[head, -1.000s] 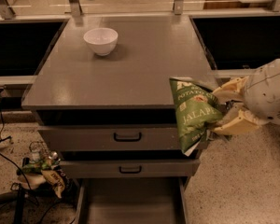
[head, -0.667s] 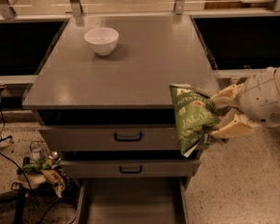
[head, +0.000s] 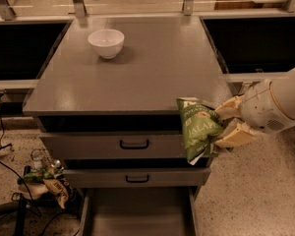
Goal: Place green jalapeno chip bag into bottom drawer
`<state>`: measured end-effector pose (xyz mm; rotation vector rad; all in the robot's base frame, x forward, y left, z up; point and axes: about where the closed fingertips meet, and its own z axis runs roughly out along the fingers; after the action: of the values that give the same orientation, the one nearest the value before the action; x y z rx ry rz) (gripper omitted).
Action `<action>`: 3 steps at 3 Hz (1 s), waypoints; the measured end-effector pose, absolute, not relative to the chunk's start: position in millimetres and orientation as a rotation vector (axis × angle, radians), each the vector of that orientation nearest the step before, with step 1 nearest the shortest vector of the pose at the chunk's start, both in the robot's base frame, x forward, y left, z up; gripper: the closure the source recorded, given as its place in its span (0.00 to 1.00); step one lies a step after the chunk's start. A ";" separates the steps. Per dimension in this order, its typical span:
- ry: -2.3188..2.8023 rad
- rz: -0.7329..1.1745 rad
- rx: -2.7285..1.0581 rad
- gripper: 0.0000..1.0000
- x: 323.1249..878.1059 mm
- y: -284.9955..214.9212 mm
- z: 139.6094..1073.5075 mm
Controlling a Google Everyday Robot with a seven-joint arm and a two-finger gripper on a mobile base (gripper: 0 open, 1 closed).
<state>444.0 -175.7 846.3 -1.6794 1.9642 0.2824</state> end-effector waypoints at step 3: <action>1.992 0.417 -1.656 1.00 392.7 -175.6 791.0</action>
Offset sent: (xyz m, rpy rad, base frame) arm -0.0531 0.0050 -0.0692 0.0920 0.0902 0.0089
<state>392.7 -175.6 791.0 -1.6565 1.9920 0.4167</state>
